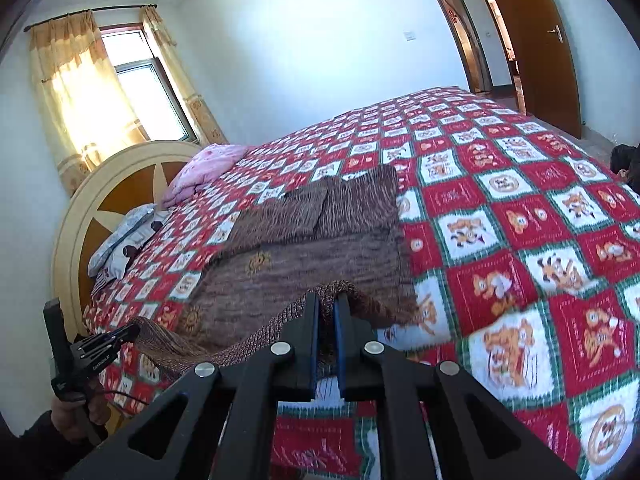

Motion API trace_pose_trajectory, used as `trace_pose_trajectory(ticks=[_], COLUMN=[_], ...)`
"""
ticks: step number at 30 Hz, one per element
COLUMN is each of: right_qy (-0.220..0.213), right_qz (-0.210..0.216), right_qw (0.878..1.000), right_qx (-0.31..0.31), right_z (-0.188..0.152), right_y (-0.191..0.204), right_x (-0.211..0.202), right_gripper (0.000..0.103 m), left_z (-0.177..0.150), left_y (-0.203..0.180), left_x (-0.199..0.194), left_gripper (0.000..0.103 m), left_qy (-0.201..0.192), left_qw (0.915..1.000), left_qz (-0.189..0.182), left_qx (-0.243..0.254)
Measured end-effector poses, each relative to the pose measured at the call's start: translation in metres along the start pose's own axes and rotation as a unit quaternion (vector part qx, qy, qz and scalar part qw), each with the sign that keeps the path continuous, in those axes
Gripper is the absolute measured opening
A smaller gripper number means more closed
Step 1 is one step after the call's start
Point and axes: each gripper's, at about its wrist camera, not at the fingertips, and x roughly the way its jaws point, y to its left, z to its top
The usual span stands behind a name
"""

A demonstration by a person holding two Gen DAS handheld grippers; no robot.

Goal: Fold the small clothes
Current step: 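Lift the hem with both tools and fold it toward the collar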

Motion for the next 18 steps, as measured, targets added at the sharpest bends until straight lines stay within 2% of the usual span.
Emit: trace_pose_trajectory(ticks=[8,18], right_qy=[-0.013,-0.026], right_qz=[-0.006,-0.005], right_qw=[1.0,1.0], right_qx=[-0.013,-0.015], right_z=[0.034,0.09], right_y=[0.001,-0.004], right_x=[0.012,0.049], right_gripper=[0.007,0.007], left_z=[0.027,0.083], left_y=[0.014,0.026], left_x=[0.009,0.037], left_gripper=[0.009,0.009], left_qy=[-0.025,-0.061], left_qw=[0.9994,0.9977], left_qz=[-0.008,-0.005], left_qx=[-0.021,-0.03])
